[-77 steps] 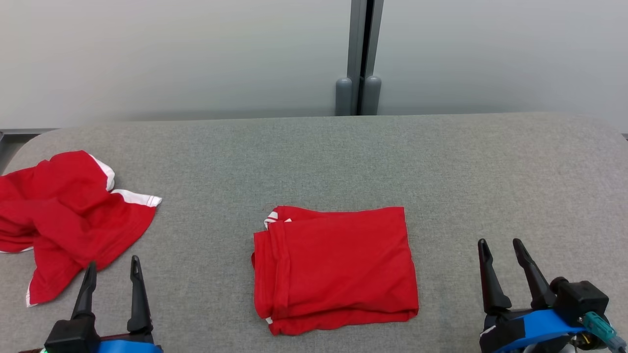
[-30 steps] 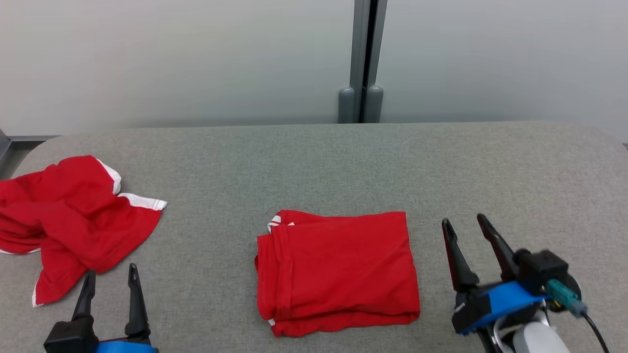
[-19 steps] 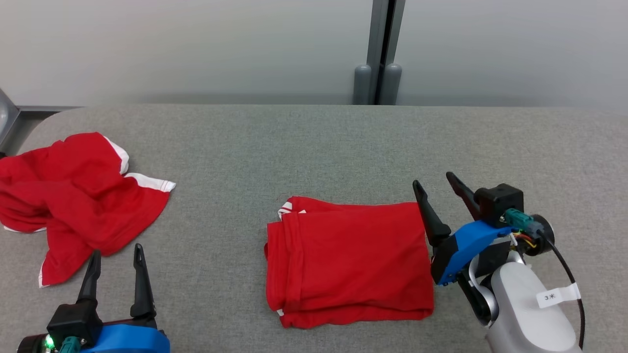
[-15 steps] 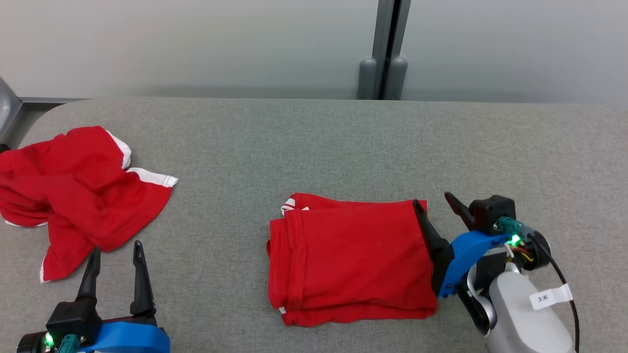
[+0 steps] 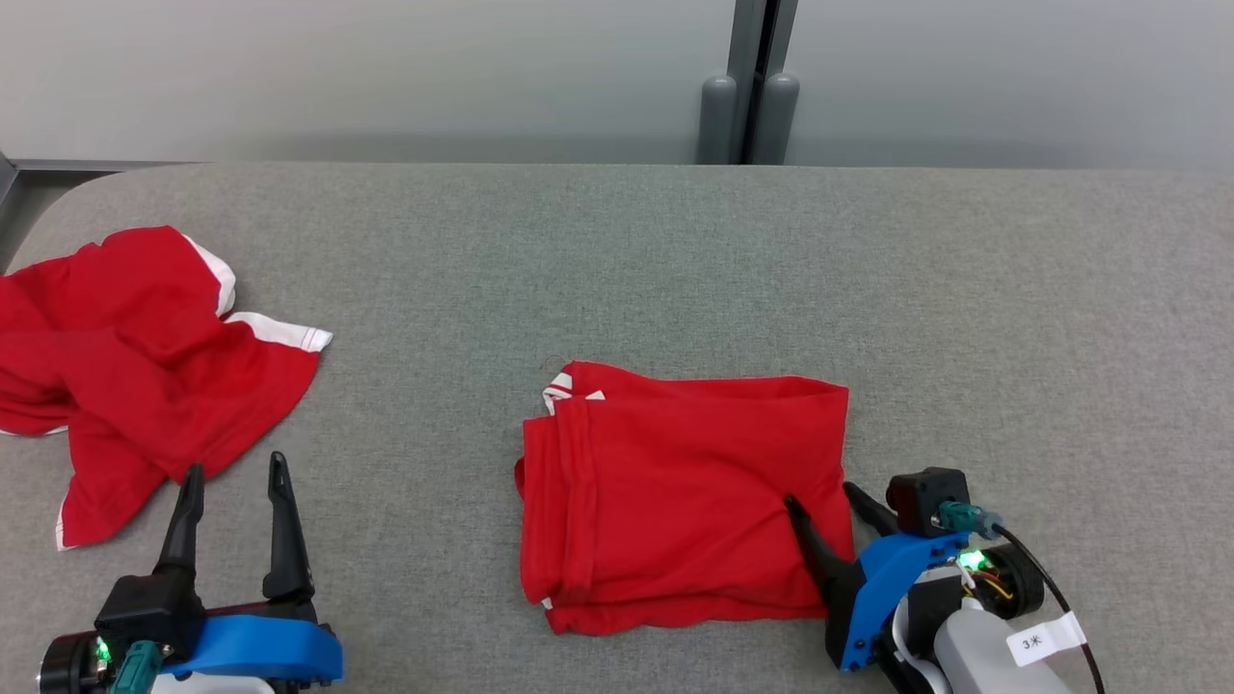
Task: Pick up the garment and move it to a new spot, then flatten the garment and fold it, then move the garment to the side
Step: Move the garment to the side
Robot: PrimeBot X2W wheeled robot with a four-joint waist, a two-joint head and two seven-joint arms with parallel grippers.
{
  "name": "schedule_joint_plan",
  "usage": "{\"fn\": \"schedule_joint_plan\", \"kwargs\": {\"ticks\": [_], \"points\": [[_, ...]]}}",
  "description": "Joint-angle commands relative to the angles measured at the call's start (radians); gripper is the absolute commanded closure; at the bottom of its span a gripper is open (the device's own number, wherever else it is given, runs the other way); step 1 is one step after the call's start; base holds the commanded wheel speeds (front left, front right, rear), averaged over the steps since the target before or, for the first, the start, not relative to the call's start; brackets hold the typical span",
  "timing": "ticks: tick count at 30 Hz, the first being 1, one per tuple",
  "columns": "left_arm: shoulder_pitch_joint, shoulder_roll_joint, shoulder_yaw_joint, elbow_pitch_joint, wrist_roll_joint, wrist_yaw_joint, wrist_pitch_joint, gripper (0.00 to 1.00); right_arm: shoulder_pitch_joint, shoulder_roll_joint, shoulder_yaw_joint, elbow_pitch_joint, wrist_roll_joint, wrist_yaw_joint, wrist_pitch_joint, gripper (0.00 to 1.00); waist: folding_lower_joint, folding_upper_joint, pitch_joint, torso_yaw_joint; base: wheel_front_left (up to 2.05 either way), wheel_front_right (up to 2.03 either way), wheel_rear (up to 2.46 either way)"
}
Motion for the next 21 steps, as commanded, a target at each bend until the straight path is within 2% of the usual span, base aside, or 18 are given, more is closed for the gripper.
{"fn": "schedule_joint_plan", "kwargs": {"ticks": [1, 2, 3, 4, 8, 12, 21], "points": [[-0.019, -0.001, 0.008, -0.006, 0.006, -0.003, -0.004, 0.00, 0.033, -0.003, 0.025, 0.014, 0.023, 0.000, 0.006, 0.00, 0.0000, 0.0000, 0.003, -0.002, 0.00, 0.00, 0.00], [-0.022, -0.003, 0.009, -0.006, 0.007, -0.003, -0.004, 0.00, 0.036, -0.001, 0.043, 0.015, 0.043, 0.000, 0.012, 0.43, 0.0000, 0.0000, 0.005, -0.003, 0.00, 0.00, 0.00], [-0.022, -0.004, 0.011, -0.006, 0.008, -0.005, -0.004, 0.00, 0.035, 0.000, 0.057, 0.010, 0.060, 0.001, 0.007, 0.64, 0.0000, 0.0000, 0.007, -0.004, 0.00, 0.00, 0.00], [-0.024, -0.005, 0.011, -0.007, 0.008, -0.006, -0.004, 0.00, 0.027, 0.001, 0.062, 0.009, 0.059, 0.001, -0.001, 1.00, 0.0000, 0.0000, 0.010, -0.005, 0.00, 0.00, 0.00], [-0.040, -0.014, 0.014, -0.013, 0.013, -0.009, -0.004, 0.00, -0.051, -0.007, 0.035, 0.001, 0.016, 0.000, -0.047, 1.00, 0.0000, 0.0000, 0.025, -0.011, 0.00, 0.00, 0.00], [-0.069, -0.022, 0.012, -0.031, 0.018, -0.012, -0.004, 0.00, -0.141, -0.042, 0.038, -0.017, -0.036, 0.000, -0.072, 1.00, 0.0000, 0.0000, 0.046, -0.010, 0.00, 0.00, 0.00], [-0.151, -0.025, 0.019, -0.092, 0.037, -0.028, -0.004, 0.00, -0.357, -0.181, 0.085, -0.044, -0.050, 0.000, -0.035, 1.00, 0.0000, 0.0000, 0.141, -0.029, 0.00, 0.00, 0.00]]}}
